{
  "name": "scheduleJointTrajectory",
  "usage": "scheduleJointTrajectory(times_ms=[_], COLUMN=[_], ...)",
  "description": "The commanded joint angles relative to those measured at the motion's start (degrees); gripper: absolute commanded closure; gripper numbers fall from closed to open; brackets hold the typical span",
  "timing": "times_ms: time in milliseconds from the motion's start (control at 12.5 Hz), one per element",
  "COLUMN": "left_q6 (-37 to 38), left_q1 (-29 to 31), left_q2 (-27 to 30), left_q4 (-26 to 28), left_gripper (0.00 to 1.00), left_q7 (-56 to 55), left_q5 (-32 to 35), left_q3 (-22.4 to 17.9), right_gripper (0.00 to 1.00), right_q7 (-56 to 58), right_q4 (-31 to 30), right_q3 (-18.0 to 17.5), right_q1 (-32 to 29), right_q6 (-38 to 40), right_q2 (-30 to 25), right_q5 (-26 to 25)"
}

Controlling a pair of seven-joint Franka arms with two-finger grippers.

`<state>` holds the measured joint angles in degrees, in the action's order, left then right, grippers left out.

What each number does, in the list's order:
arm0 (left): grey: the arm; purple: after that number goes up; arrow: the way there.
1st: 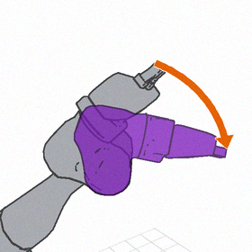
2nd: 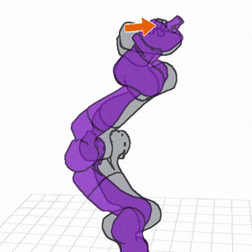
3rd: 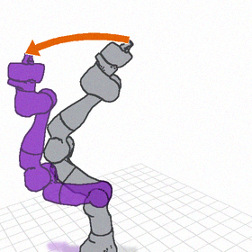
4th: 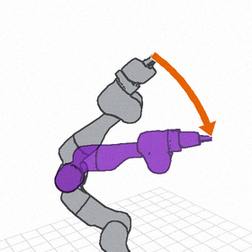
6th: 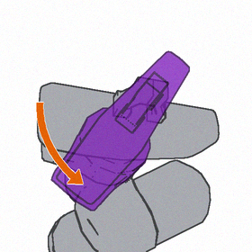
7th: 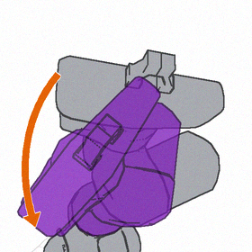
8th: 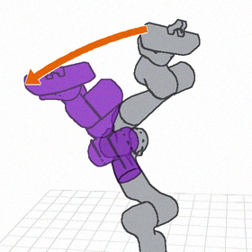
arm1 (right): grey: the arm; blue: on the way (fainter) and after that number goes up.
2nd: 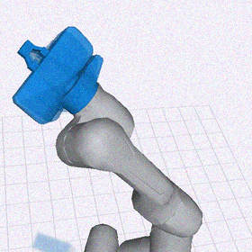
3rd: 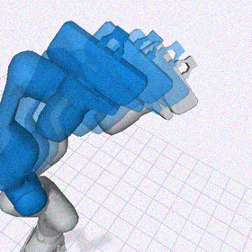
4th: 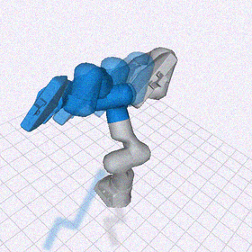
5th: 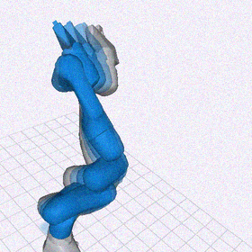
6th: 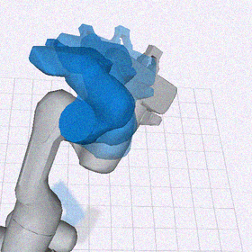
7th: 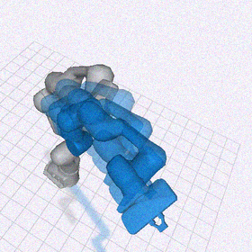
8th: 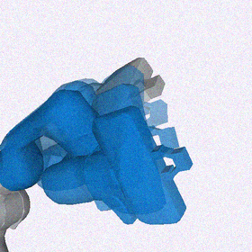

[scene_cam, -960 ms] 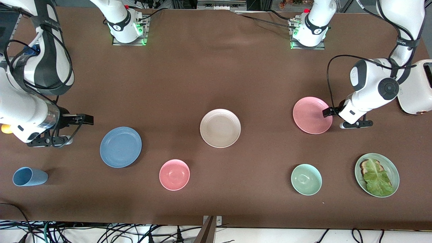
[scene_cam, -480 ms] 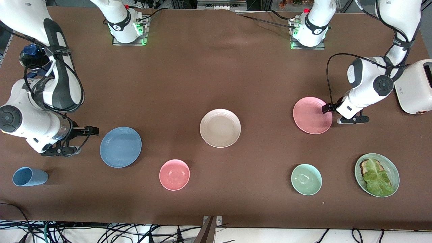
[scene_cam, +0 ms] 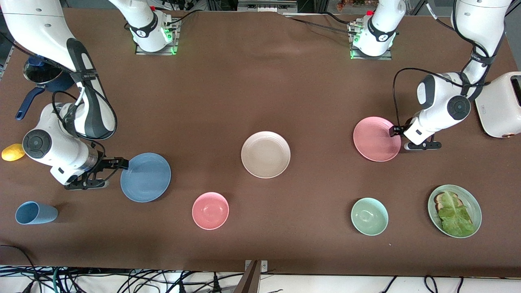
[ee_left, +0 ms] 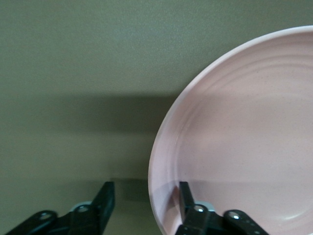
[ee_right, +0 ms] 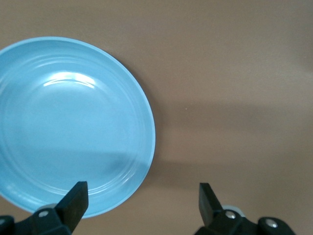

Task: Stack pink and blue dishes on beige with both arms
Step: 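Grasp the pink plate rim with the left gripper while the right gripper lowers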

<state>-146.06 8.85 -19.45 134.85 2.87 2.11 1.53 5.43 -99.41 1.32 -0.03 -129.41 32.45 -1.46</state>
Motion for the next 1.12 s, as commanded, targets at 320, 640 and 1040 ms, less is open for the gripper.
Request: scheduleJointTrajectory(times_ms=[320, 640, 1040], left_q6=[5.0, 20.0, 30.0], left_q1=[-0.5, -0.5, -0.5], left_q2=[-0.2, 0.3, 0.5], left_q4=[-5.3, -15.3, -23.1], left_gripper=[1.00, 1.00, 1.00], left_q7=[-1.9, -10.0, -21.7], left_q5=[0.0, -1.7, -5.5], left_q3=[1.5, 6.8, 13.7], right_gripper=[0.01, 0.09, 0.28], right_q7=[0.7, 0.7, 0.6], right_q4=[-0.5, -0.4, -0.6], right_q3=[-0.6, -0.6, -0.7], right_q1=[-1.5, -1.4, -1.5], right_q6=[-7.9, -8.5, -9.1], right_q2=[3.6, 4.1, 5.3], right_q5=[-0.2, -0.2, -0.1])
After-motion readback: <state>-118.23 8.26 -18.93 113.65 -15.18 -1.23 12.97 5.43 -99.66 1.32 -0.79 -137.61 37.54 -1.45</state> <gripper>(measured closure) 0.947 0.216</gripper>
